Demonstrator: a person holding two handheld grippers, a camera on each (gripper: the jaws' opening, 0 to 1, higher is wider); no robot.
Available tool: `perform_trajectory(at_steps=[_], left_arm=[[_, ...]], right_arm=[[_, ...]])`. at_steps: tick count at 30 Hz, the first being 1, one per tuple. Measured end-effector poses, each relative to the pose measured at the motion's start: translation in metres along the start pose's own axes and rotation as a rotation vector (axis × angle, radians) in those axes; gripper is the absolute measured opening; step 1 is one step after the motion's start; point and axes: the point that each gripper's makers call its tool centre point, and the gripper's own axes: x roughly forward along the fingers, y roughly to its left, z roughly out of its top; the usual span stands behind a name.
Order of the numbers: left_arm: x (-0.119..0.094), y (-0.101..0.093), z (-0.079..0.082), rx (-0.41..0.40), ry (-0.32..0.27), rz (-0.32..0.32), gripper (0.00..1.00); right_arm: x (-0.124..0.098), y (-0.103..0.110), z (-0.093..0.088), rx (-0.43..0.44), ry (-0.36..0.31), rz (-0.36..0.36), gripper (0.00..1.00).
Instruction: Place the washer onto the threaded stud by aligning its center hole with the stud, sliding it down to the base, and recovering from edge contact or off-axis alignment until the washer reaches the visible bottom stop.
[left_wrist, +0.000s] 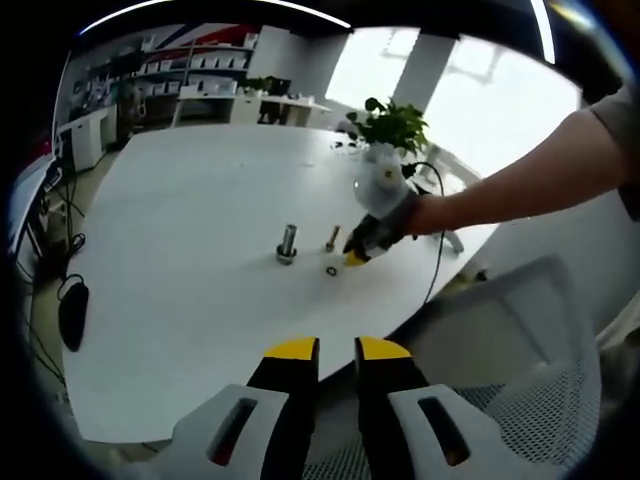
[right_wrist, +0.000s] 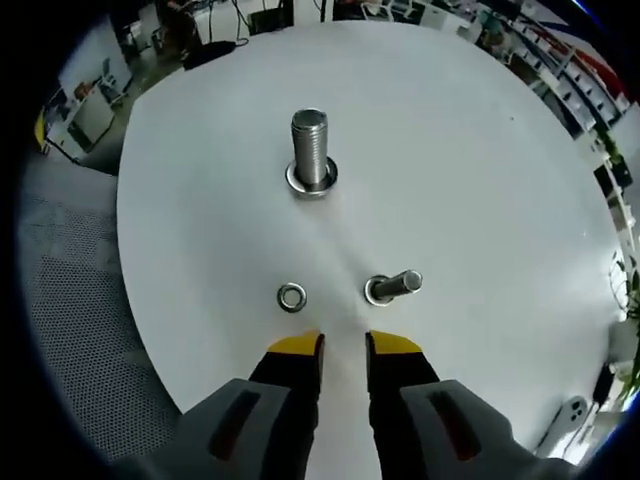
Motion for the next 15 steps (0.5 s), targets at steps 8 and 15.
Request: perform_trajectory(at_steps=[8, 15], left_arm=[[0.000, -0.001, -0.001, 0.003, 0.002, -0.004, 0.11], [0.000, -0.002, -0.001, 0.003, 0.005, -0.009, 0.11]], right_arm=[[0.004, 0.026, 0.013, -0.056, -0.085, 0.044, 0.22], [0.008, 0.027, 0.021, -0.048, -0.086, 0.061, 0.22]])
